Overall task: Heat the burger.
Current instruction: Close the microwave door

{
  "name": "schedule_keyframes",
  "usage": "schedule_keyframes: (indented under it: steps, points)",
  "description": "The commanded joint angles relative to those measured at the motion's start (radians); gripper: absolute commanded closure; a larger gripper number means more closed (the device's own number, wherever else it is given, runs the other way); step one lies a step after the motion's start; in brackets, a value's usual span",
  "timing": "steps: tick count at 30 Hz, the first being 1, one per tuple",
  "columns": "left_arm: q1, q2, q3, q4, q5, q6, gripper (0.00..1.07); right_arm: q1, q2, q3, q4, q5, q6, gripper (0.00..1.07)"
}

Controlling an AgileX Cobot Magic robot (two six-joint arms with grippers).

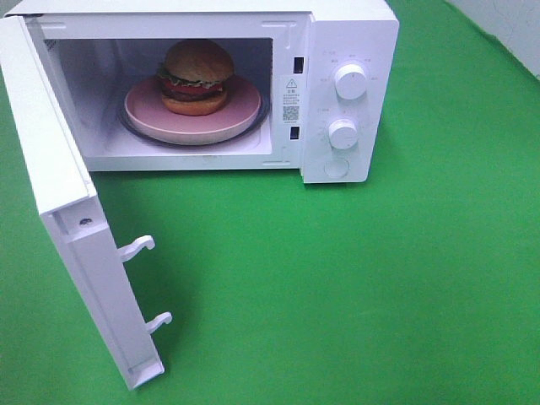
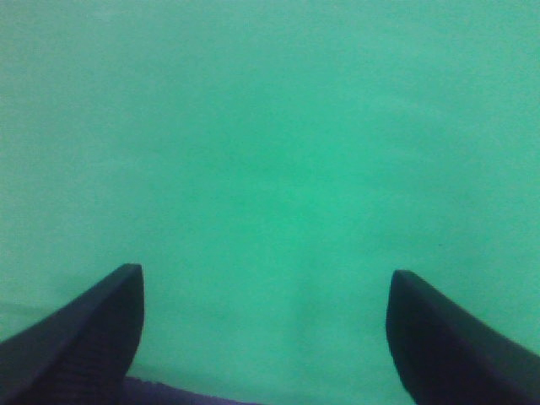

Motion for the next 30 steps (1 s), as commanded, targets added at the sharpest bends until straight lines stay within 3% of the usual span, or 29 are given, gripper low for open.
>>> schedule_keyframes:
  steps: [1, 16, 23, 30]
  points:
    - [-0.003, -0.016, 0.004, -0.001, -0.006, 0.0, 0.07, -0.043, -0.106, 0.016, 0.004, 0.045, -0.025, 0.31]
    - [-0.003, -0.016, 0.004, -0.001, -0.006, 0.0, 0.07, -0.149, -0.446, 0.028, 0.008, 0.058, -0.036, 0.31]
    - [-0.003, -0.016, 0.004, -0.001, -0.006, 0.0, 0.07, -0.149, -0.561, 0.028, 0.008, 0.058, -0.036, 0.31]
    - [-0.003, -0.016, 0.004, -0.001, -0.006, 0.0, 0.07, -0.149, -0.565, 0.028, 0.007, 0.057, -0.035, 0.31]
